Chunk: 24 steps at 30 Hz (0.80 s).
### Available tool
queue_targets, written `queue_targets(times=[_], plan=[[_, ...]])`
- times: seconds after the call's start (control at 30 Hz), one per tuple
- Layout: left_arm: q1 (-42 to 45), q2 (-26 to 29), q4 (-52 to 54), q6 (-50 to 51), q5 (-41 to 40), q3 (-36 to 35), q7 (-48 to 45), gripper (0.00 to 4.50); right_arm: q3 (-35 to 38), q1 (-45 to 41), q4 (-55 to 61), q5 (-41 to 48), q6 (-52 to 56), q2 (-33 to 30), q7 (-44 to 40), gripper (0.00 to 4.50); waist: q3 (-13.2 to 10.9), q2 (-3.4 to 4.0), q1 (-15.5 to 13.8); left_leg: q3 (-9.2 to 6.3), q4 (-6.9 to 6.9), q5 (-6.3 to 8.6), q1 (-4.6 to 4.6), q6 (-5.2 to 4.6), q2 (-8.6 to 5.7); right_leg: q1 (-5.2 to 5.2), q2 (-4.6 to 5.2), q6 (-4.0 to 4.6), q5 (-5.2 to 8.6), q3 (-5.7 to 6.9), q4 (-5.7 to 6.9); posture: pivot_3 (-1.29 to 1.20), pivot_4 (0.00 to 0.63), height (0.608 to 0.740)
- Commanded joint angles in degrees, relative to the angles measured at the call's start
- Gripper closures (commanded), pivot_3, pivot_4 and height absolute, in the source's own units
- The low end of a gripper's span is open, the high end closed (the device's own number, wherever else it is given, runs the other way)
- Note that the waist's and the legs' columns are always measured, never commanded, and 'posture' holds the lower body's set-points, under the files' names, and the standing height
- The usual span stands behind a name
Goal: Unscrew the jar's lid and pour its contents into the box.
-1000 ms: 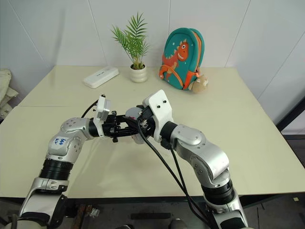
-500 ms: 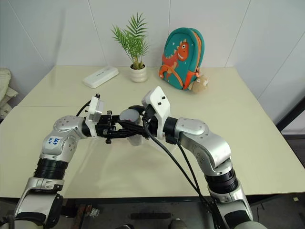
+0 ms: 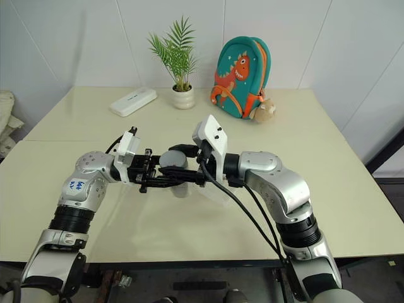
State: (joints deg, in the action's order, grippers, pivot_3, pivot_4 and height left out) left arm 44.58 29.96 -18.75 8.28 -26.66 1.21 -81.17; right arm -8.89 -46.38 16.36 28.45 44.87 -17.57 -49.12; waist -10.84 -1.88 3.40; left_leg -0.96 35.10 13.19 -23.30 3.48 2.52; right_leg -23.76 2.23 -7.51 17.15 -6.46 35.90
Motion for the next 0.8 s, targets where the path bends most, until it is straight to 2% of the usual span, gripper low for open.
queue_targets(times=[0.03,0.2,0.37,0.4,0.8], plan=[[1.39,1.08,-2.32,-0.64,2.83,0.06,1.57,2.49,-3.01,-1.69,5.73,6.48,-1.40,1.53,-6.78,1.95,0.00,0.00,-0.04,0.00,0.00,0.00,0.00,0.00,0.01,0.00,-0.01,0.01,0.01,0.00,0.00,0.00,0.150,0.740],[2.01,0.70,-1.48,-0.49,2.55,-0.13,2.13,2.49,-2.85,-2.17,4.26,4.88,-2.82,2.54,-5.53,1.95,0.00,0.00,-0.04,0.00,0.00,0.00,0.00,0.00,0.02,0.00,-0.01,0.01,0.01,0.00,0.00,0.00,0.150,0.740],[1.59,0.34,-0.27,-0.29,2.38,-0.15,2.27,2.49,-2.55,-2.86,2.62,3.07,-4.74,3.53,-4.21,0.22,-0.01,0.01,-0.01,0.00,0.00,0.00,0.00,0.00,0.04,-0.01,-0.04,0.01,0.01,0.00,0.02,0.00,0.150,0.740],[1.38,0.32,0.32,0.02,2.21,-0.13,2.20,2.49,-2.35,-3.08,2.18,2.74,-5.10,3.90,-3.76,0.04,-0.01,0.01,-0.02,0.00,0.00,0.00,0.00,0.00,0.05,-0.01,-0.04,0.01,0.01,0.01,0.02,0.00,0.150,0.740],[-0.05,0.60,4.52,1.62,1.30,0.00,0.81,2.49,-2.20,-5.10,-1.88,0.43,-8.64,3.60,-3.39,0.04,-0.02,0.03,-0.10,-0.02,0.00,0.01,0.00,0.01,0.12,-0.02,-0.12,0.04,0.02,0.00,0.04,0.00,0.150,0.740]])
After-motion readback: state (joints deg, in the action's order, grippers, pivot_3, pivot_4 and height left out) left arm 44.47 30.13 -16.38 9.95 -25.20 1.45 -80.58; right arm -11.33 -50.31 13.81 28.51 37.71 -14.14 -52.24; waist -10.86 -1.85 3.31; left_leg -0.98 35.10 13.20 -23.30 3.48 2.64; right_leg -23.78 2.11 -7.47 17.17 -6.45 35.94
